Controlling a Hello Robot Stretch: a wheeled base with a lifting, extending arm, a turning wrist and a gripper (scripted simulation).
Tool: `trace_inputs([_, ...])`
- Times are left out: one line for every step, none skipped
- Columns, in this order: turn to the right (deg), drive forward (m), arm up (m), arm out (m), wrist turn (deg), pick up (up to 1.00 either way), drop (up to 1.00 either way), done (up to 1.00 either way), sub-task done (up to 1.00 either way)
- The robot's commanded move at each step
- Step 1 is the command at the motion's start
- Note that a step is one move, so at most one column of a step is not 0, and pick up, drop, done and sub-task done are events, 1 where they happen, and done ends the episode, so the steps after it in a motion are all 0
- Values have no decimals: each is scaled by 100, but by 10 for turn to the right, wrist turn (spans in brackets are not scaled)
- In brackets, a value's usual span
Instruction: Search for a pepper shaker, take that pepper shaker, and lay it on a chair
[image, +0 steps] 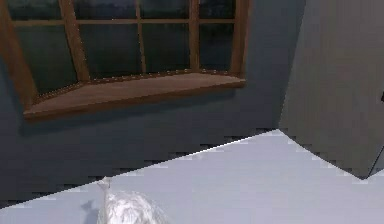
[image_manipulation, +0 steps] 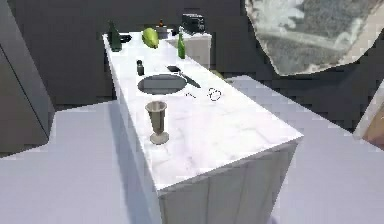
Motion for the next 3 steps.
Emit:
trace_inputs([120,0,0,0,0,0,0,0,0])
trace_inputs([0,30,0,0,0,0,0,0,0])
trace_inputs([450,0,0,0,0,0,0,0,0])
